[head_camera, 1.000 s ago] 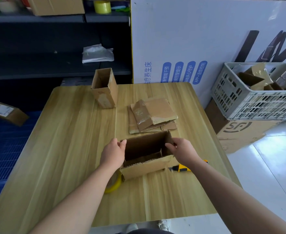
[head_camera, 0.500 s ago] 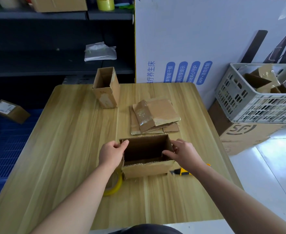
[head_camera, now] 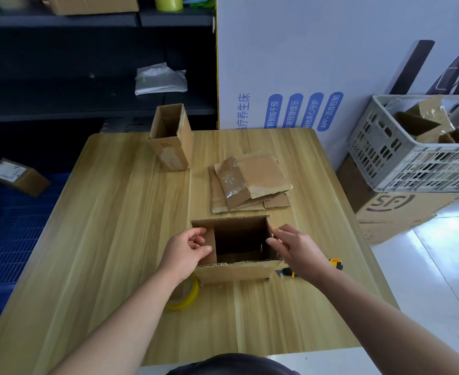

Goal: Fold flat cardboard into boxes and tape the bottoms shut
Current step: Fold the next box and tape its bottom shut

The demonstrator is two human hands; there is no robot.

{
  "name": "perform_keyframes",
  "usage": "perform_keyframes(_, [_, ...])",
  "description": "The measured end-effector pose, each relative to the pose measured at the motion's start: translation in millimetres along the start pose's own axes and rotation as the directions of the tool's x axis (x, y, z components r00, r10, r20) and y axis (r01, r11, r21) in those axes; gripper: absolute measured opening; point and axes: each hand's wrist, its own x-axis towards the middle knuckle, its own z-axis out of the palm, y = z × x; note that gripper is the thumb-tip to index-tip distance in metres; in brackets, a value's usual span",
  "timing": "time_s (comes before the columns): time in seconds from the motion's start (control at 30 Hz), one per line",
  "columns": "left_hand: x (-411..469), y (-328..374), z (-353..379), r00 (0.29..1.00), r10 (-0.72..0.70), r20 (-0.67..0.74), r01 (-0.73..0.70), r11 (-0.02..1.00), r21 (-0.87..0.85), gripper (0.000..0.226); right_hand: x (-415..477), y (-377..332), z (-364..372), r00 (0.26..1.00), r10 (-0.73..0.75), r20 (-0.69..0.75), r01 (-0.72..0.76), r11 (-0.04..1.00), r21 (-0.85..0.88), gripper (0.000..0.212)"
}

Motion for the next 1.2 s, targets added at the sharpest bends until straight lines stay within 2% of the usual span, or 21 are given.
perform_keyframes(0.17, [-3.7, -1.4, -2.4, 0.999, 0.028, 0.025, -0.028, 0.999, 0.017, 0.046, 1.9, -1.6, 3.0, 0.994, -0.042, -0.102, 0.042, 0.999, -0.004, 0.041])
perform_keyframes(0.37, [-5.5, -0.6, -10.2, 0.994, 0.029, 0.102, -0.030, 1.000, -0.001, 0.047, 5.1, -1.7, 7.9, 0.999, 0.039, -0.025, -0.037, 0.997, 0.065, 0.028])
perform_keyframes(0.5, [-7.7, -1.2, -13.2, 0.976, 0.017, 0.216, 0.005, 0.995, -0.099, 0.076, 8.0, 0.5, -0.3, 0.989, 0.129, 0.074, -0.137, 0.984, 0.115, 0.025])
perform_keyframes(0.63, [-4.1, -4.9, -20.5, 0.946, 0.026, 0.324, -0.006, 0.998, -0.062, 0.106, 11.4, -1.0, -7.1, 0.955, 0.215, 0.202, -0.247, 0.957, 0.149, 0.033])
perform_keyframes(0.73, [-2.4, -5.6, -22.9, 0.931, 0.022, 0.363, -0.007, 0.999, -0.042, 0.106, 16.6, -4.1, -4.4, 0.935, 0.242, 0.259, -0.277, 0.954, 0.109, 0.030])
perform_keyframes(0.8, [-4.2, -8.6, -20.4, 0.948, 0.030, 0.316, -0.007, 0.997, -0.073, 0.085, 18.4, -5.2, -3.3, 0.917, 0.289, 0.276, -0.336, 0.932, 0.138, 0.028])
perform_keyframes(0.87, [-7.4, -12.9, -14.5, 0.982, 0.043, 0.182, -0.028, 0.996, -0.079, 0.064, 16.7, -5.0, -3.6, 0.895, 0.331, 0.300, -0.397, 0.897, 0.193, 0.030])
perform_keyframes(0.9, [-9.7, -14.1, -10.8, 0.995, 0.048, 0.089, -0.044, 0.998, -0.050, 0.061, 15.4, -3.7, -3.2, 0.892, 0.342, 0.297, -0.414, 0.880, 0.231, 0.033])
perform_keyframes(0.97, [-11.8, -11.2, -2.1, 0.995, 0.059, -0.079, -0.058, 0.998, 0.017, 0.071, 15.2, -1.2, -2.2, 0.898, 0.377, 0.226, -0.432, 0.852, 0.296, 0.037])
perform_keyframes(1.03, [-9.6, -3.3, 3.0, 0.989, 0.066, -0.135, -0.052, 0.993, 0.103, 0.092, 16.8, -0.8, -3.1, 0.901, 0.422, 0.098, -0.432, 0.851, 0.299, 0.029])
perform_keyframes(1.1, [-3.1, 1.0, 1.8, 0.990, 0.073, -0.118, -0.033, 0.950, 0.311, 0.110, 19.7, 1.3, -5.6, 0.905, 0.425, 0.001, -0.404, 0.859, 0.314, 0.023])
perform_keyframes(1.13, [1.3, 0.6, -0.4, 0.992, 0.079, -0.095, -0.034, 0.913, 0.406, 0.113, 21.2, 3.2, -6.5, 0.910, 0.414, -0.006, -0.388, 0.859, 0.335, 0.029])
perform_keyframes(1.2, [7.4, -1.8, -4.8, 0.997, 0.078, -0.023, -0.062, 0.912, 0.404, 0.099, 24.0, 1.6, -9.1, 0.943, 0.333, 0.024, -0.324, 0.897, 0.300, 0.050])
